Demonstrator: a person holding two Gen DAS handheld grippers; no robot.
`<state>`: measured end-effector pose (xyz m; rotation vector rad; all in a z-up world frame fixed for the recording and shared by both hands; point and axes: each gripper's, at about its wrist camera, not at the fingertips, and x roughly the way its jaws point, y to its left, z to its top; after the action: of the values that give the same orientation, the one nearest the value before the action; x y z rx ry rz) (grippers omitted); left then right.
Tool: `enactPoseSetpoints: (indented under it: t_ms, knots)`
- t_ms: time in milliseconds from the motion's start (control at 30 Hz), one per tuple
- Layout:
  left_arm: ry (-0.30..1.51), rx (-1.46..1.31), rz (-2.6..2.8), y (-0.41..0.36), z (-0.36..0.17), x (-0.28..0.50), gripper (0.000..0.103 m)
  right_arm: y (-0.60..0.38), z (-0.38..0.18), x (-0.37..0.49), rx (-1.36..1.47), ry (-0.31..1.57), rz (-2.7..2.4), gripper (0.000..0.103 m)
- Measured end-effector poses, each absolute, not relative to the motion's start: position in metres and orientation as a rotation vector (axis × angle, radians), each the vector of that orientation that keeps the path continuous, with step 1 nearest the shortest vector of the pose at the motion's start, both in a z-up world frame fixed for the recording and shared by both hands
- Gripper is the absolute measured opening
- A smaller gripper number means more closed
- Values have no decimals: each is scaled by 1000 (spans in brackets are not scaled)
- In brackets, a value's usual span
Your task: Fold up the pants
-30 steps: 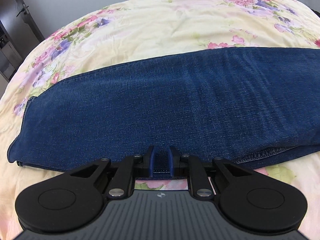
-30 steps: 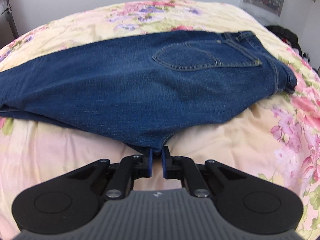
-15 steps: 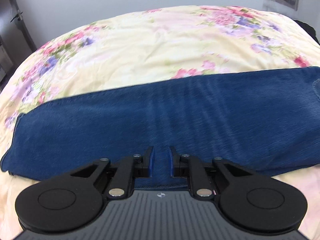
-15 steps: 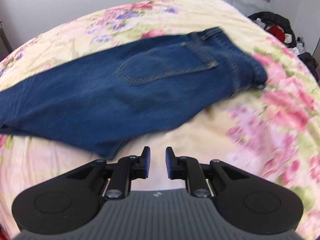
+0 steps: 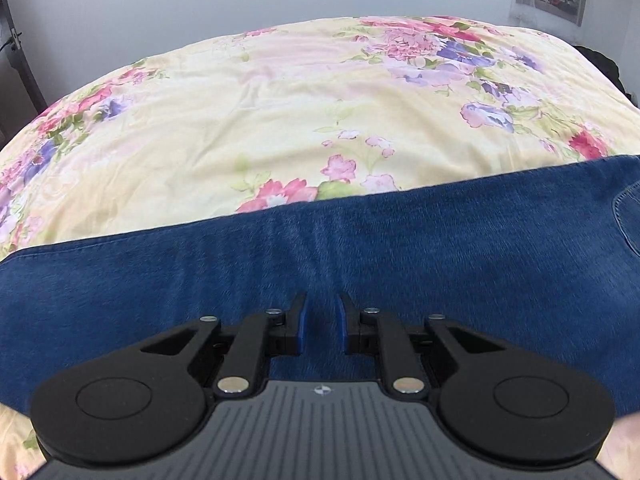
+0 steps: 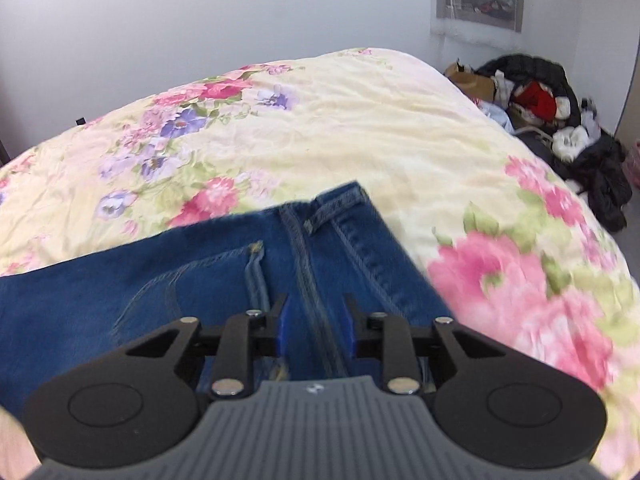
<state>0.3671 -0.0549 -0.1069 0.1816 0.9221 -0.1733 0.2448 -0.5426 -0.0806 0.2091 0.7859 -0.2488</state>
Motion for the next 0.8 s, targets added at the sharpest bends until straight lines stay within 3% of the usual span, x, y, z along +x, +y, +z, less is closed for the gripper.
enactPoseSetpoints:
  t_ms: [200, 467, 633, 800]
  knots:
    - [938, 139, -147, -51, -127, 394, 21, -576, -120, 326, 215, 829, -267, 22]
    - [961, 141, -163, -47, -145, 403, 25, -599, -162, 367, 280, 858, -300, 23]
    - [947, 138, -151, -46, -135, 395, 25, -592, -143, 354, 219, 862, -299, 23]
    - [940, 168, -149, -33, -125, 377, 25, -566, -104, 289, 102, 803, -209, 23]
